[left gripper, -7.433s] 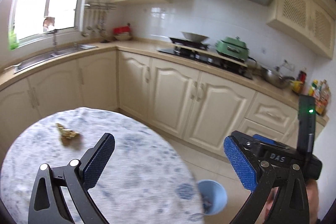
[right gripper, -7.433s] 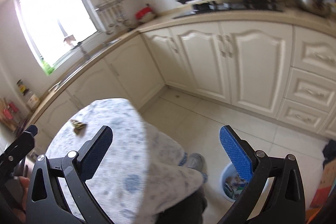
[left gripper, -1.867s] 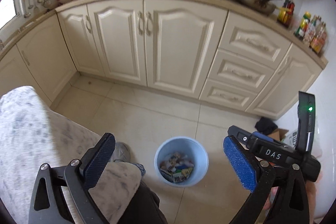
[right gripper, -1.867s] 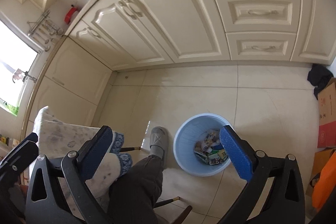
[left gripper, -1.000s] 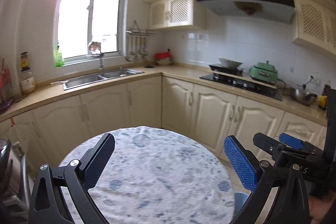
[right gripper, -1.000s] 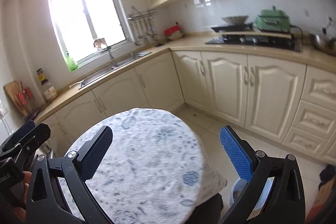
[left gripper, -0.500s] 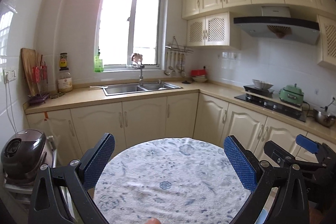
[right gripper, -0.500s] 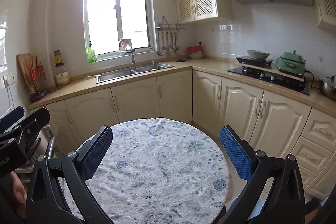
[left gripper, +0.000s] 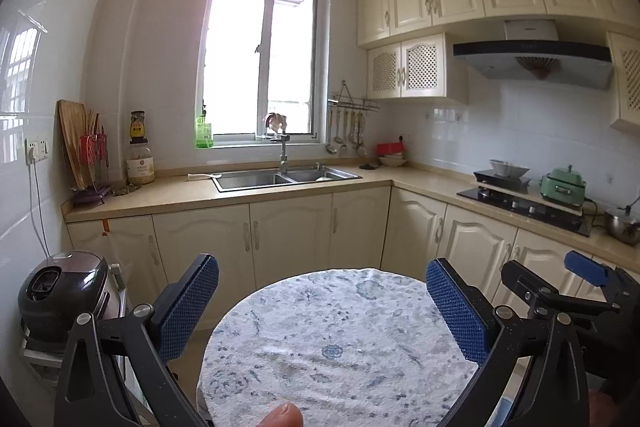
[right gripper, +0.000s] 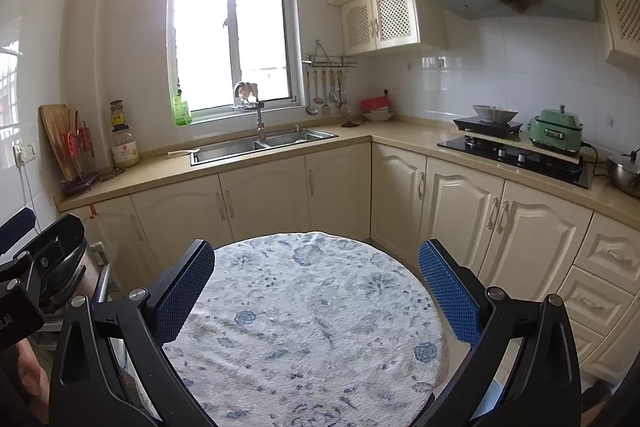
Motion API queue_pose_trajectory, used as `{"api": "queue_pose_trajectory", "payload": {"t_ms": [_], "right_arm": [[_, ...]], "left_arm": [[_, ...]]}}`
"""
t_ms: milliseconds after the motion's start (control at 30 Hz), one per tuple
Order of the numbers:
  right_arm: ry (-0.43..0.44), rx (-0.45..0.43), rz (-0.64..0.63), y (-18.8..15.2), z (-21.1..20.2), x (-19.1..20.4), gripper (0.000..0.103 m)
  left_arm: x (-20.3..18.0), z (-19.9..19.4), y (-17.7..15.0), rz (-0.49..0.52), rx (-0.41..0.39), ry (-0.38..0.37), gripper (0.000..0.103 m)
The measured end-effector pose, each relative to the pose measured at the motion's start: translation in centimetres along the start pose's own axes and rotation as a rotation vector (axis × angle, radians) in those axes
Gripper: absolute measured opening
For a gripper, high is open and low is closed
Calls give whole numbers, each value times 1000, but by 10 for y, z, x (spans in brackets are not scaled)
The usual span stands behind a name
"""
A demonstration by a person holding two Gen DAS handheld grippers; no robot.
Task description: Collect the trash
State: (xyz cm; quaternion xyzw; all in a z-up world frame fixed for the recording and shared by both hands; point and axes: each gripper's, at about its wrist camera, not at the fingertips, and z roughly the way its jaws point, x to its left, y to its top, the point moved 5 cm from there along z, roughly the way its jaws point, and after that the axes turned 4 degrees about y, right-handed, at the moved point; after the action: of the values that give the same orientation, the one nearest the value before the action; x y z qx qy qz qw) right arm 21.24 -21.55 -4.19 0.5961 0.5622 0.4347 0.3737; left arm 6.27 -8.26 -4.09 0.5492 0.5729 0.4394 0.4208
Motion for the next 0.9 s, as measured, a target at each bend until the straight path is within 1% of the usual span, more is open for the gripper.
{"api": "queue_pose_trajectory", "payload": {"t_ms": [67,400,567,900], "right_arm": [[4,-2,-4,1,-1,1,103],[10,-9,-9,2,-3,6,103],[11,-10,-9,2,-3,8,103],[11,-13,-9,4,-5,9,103]], "left_arm": [[0,-2,2,1,-5,9,102],[3,5,11,-16,5,-1,102],[-3,4,8,-15,0,-3,102],[-2,10,5,-16,0,-3,102]]}}
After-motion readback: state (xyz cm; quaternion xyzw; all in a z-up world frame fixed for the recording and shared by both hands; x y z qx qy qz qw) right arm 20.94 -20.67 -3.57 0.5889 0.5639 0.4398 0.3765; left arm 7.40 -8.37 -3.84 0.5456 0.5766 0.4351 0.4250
